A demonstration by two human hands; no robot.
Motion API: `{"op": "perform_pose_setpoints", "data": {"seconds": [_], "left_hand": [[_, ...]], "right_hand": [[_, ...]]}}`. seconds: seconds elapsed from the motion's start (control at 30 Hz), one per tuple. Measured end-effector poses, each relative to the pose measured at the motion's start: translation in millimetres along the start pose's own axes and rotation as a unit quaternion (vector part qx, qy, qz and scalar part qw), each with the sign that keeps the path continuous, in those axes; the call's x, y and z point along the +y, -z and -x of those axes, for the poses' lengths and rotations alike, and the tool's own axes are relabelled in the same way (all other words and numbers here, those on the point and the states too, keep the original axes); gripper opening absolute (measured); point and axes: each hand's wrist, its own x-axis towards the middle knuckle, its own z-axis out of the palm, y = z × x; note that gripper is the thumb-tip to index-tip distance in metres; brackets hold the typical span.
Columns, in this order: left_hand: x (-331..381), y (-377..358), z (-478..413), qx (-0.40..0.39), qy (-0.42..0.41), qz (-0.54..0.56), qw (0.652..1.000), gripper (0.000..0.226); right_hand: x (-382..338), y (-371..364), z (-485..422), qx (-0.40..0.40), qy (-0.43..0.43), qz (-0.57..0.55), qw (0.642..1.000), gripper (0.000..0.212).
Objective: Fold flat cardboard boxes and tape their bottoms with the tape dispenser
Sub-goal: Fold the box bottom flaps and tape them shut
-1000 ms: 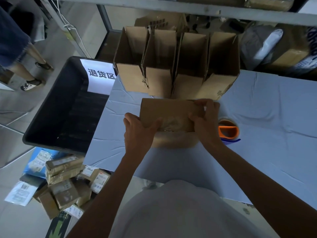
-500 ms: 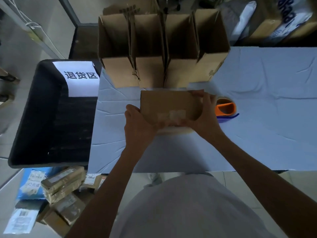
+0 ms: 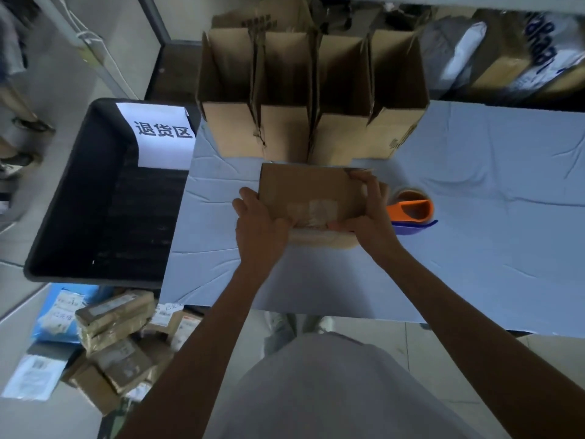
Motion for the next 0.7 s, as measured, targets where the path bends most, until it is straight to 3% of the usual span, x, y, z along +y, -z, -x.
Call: {"op": "perform_pose_setpoints", "data": {"seconds": [0.07, 0.17, 0.27, 0.37, 0.43, 0.57, 0.7], "left_hand": [[3, -1, 2, 0.005, 0.006, 0.005, 1.0, 0.047], [6, -2, 3, 0.011, 0.028, -0.008, 1.0, 0.066], [9, -2, -2, 0.013, 0.041, -0.035, 0.998, 0.075], [11, -2, -7, -0.003, 0.031, -0.052, 0.998, 0.071], [12, -3, -7, -0.002, 0.03, -0.052, 0.998, 0.065], [7, 5, -7, -0.025, 0.036, -0.016, 0.999, 0.048], [1, 13, -12, -0.053, 0.017, 0.024, 0.998, 0.031]], "right_hand": [[2, -2, 2, 0.032, 0.017, 0.025, 0.999, 0.077], [-5, -8, 5, 0.081, 0.016, 0.063, 0.995, 0.083], [-9, -10, 3, 0.072, 0.001, 0.066, 0.995, 0.077], [-7, -5, 0, 0.057, -0.022, 0.011, 0.998, 0.062], [-9, -5, 1, 0.08, -0.023, 0.055, 0.995, 0.056], [-20, -18, 2, 0.111, -0.024, 0.207, 0.972, 0.083], [-24, -14, -1, 0.079, -0.053, 0.121, 0.988, 0.07]]}}
